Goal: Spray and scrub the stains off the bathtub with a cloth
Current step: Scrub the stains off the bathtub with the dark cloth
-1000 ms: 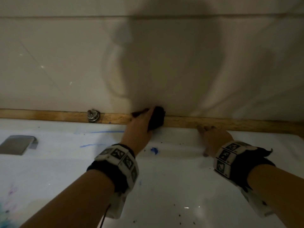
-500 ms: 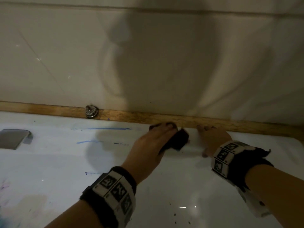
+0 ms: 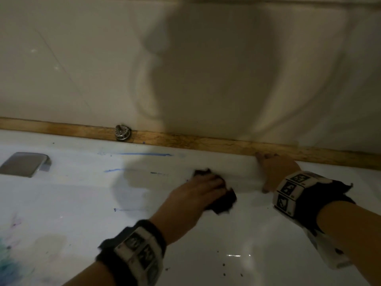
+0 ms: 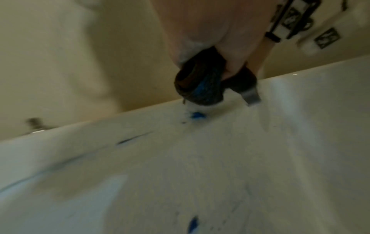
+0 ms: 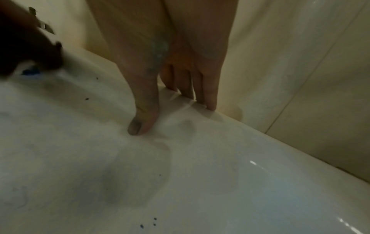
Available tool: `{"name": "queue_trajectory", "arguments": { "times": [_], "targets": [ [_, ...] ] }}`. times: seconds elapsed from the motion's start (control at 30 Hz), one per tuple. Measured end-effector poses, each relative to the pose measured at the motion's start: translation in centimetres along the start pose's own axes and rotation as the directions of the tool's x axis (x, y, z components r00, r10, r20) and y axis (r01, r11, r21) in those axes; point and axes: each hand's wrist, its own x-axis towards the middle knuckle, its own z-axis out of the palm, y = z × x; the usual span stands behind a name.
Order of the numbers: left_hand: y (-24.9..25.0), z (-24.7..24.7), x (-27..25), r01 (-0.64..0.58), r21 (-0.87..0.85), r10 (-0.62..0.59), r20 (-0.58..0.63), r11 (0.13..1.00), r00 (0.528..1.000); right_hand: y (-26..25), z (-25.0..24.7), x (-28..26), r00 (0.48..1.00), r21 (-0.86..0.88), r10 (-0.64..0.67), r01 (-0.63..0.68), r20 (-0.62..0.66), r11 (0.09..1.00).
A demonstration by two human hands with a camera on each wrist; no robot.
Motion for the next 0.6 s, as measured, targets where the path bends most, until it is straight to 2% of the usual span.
{"name": "queue_trajectory", "arguments": {
  "times": [0.07,0.13,0.17,0.23,0.27,0.3,0.4,0.47,0.6],
  "targets": [
    [-2.7,-2.5,-1.0,0.125,0.002,-0.121,-0.235,0.992,0.965,-0.2,-0.1,0.0,1.000,-0.005,0.015,-0.015,0.003,1.000],
    [-5.8,-5.0,-0.5,0.299,0.034,-0.268,-0.358,0.954,0.895,-0.4,-0.2,-0.1,1.000,-0.005,0.030,-0.030,0.005,1.000],
    [-7.3,-5.9,0.0,0.402,0.042,-0.363,-0.352,0.915,0.863,-0.5,-0.2,-0.1,0.999,-0.008,0.035,-0.035,0.005,0.999],
    [-9.1,-6.2,0.9,0.575,0.043,-0.553,-0.223,0.817,0.803,-0.6,-0.3,-0.2,0.999,-0.020,0.040,-0.040,-0.007,0.999],
    [-9.5,-5.8,1.2,0.611,0.055,-0.597,-0.159,0.790,0.786,-0.6,-0.3,-0.3,0.999,-0.030,0.040,-0.040,-0.011,0.999],
    [-9.5,-5.4,1.4,0.604,0.064,-0.594,-0.121,0.795,0.795,-0.6,-0.4,-0.3,0.999,-0.041,0.039,-0.039,-0.011,0.998],
    [-8.1,-4.3,2.2,0.470,0.084,-0.468,-0.046,0.879,0.883,-0.8,-0.5,-0.3,0.999,-0.070,0.042,-0.042,-0.005,0.997],
    [-6.6,-4.0,2.2,0.382,0.103,-0.388,0.043,0.918,0.921,-1.0,-0.6,-0.5,0.999,-0.071,0.053,-0.053,0.003,0.996],
    [-4.8,-3.6,0.9,0.278,0.100,-0.294,0.218,0.955,0.931,-1.5,-0.8,-1.0,0.994,-0.030,0.109,-0.109,0.007,0.994]
  ]
}}
